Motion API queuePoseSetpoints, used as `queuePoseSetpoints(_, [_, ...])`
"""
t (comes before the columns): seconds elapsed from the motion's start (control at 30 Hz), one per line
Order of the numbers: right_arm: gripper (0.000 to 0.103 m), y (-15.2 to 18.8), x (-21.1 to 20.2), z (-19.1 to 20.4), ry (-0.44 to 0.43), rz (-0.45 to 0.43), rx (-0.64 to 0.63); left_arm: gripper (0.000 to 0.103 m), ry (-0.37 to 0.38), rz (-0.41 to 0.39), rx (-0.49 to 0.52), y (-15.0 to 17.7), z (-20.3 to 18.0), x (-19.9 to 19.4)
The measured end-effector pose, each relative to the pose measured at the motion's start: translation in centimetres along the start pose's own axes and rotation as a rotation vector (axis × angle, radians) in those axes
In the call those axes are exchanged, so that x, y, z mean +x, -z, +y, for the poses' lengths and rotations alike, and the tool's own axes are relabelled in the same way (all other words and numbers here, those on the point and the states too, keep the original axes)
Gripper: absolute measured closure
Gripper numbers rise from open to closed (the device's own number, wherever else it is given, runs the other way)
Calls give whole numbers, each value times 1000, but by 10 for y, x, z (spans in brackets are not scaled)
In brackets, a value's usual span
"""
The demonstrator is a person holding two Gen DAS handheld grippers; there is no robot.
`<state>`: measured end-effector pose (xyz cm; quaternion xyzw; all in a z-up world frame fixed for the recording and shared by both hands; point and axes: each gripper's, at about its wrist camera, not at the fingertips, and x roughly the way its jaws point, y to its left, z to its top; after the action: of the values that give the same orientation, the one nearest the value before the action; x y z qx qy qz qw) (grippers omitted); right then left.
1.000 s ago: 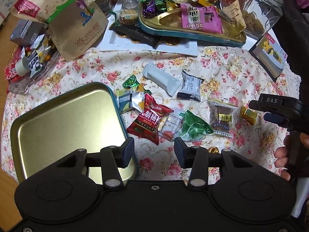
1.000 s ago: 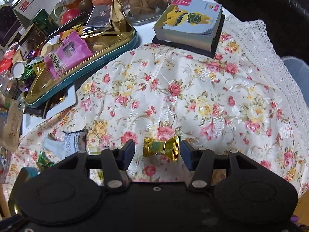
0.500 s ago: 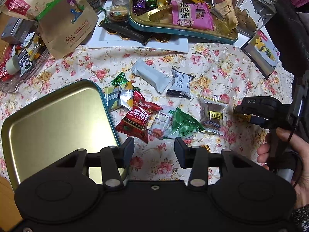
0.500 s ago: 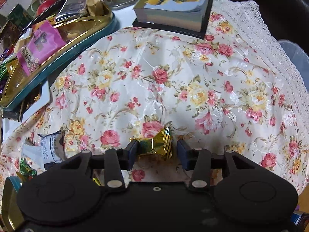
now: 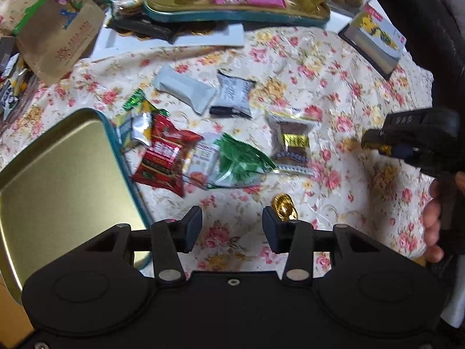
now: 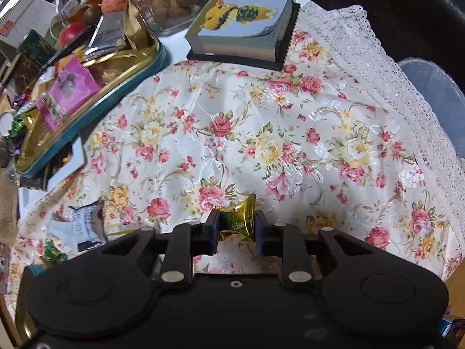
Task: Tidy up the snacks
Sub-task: 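Reach and grasp the gold ingot chocolate with the left tool while the right tool holds the candy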
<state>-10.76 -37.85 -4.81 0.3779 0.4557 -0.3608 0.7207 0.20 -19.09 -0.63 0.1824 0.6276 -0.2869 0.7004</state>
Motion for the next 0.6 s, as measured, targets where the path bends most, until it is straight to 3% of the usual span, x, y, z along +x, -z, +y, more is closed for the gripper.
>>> queuePoseSetpoints(0.43, [77,2,-60,-9,-152,-82,15,51,8,47,78,9,-46,31])
queuePoseSetpoints(0.6, [77,-2,-68,-15,-160,-97,18,51,13,54,99,12,-60,35])
